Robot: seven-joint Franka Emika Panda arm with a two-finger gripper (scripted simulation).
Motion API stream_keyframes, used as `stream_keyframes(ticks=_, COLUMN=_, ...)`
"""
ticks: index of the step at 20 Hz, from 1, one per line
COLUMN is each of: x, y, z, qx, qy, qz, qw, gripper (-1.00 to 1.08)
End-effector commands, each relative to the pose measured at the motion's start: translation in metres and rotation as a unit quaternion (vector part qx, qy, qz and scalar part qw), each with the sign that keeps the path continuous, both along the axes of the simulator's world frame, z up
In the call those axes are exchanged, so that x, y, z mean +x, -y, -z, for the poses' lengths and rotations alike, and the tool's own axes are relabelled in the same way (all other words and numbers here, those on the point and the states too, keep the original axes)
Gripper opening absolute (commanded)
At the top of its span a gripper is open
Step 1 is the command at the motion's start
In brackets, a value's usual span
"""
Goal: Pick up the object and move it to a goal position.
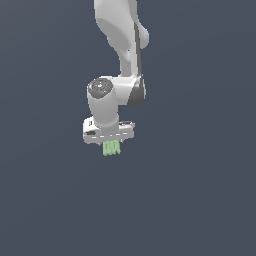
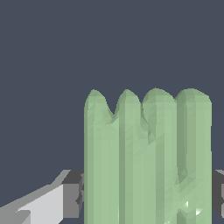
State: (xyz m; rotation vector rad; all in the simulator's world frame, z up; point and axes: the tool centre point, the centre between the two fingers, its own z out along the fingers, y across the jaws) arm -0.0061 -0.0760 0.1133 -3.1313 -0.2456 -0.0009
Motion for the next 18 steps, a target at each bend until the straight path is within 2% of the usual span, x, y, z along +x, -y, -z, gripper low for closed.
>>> stream_keyframes(ticks=1, x=0.012, y=0.021, z=-0.017, qx=0.0, qy=0.0, qz=0.0, qw=1.0, gripper=-1.0)
stream_keyframes(ticks=9, x=0.046, y=0.074, z=-0.06, qx=0.0, qy=0.0, qz=-0.001, qw=1.0, gripper=-1.0)
stream_keyframes(ticks=18, x=0.075, y=0.119, z=-0.096, qx=0.0, qy=0.0, qz=-0.001, qw=1.0, gripper=-1.0)
